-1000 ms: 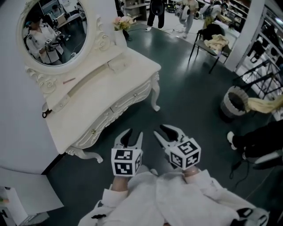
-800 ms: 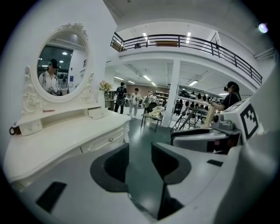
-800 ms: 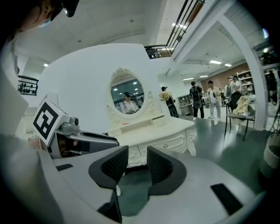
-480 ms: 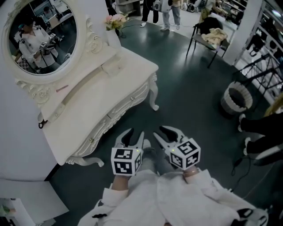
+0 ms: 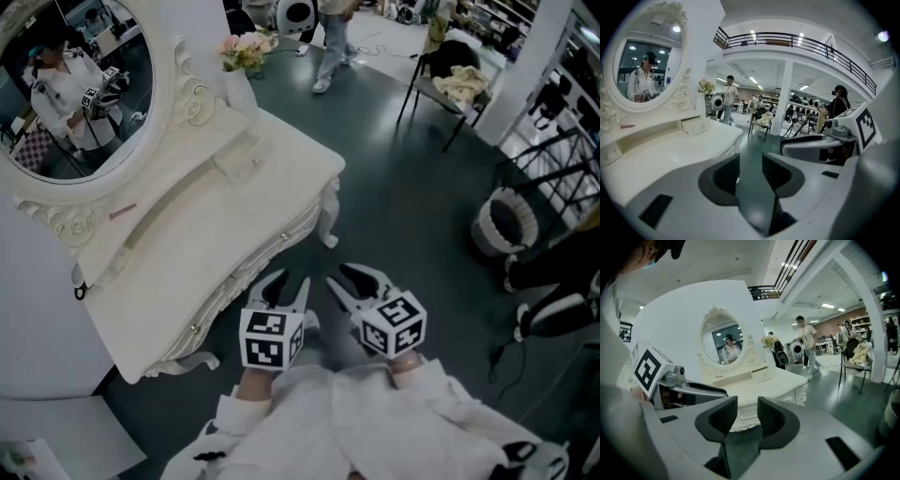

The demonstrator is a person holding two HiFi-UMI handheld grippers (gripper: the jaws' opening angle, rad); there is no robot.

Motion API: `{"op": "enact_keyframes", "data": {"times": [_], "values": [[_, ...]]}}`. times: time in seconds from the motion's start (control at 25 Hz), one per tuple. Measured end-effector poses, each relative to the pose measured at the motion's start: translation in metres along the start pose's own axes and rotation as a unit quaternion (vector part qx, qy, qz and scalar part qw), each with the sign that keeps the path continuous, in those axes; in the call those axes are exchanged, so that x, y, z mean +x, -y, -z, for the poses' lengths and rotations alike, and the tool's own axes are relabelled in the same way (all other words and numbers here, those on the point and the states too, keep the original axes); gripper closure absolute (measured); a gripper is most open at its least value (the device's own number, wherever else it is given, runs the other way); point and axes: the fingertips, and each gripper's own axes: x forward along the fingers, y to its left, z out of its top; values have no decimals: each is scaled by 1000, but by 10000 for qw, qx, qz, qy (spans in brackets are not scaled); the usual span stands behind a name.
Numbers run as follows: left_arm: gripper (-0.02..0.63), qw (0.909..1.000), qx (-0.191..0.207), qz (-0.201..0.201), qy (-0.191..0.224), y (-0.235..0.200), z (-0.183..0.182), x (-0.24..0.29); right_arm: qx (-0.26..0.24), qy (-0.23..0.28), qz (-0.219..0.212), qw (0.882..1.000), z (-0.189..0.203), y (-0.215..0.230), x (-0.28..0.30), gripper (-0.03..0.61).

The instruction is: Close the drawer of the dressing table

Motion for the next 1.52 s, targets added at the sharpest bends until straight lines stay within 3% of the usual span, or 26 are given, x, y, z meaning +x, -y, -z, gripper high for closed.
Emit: {"op": "enact_keyframes", "data": {"times": [0.48, 1.0, 1.52], "values": [[466, 9994, -77, -129, 300, -97, -80, 74, -291, 78, -16, 9995, -78, 51, 110, 453], [466, 9990, -358, -237, 123, -148, -79, 90, -316, -145, -232, 9991, -94, 49, 164, 453], [466, 9931, -749, -891, 150, -210, -88, 92, -603, -95, -813, 9948, -125, 53, 228, 453]]}}
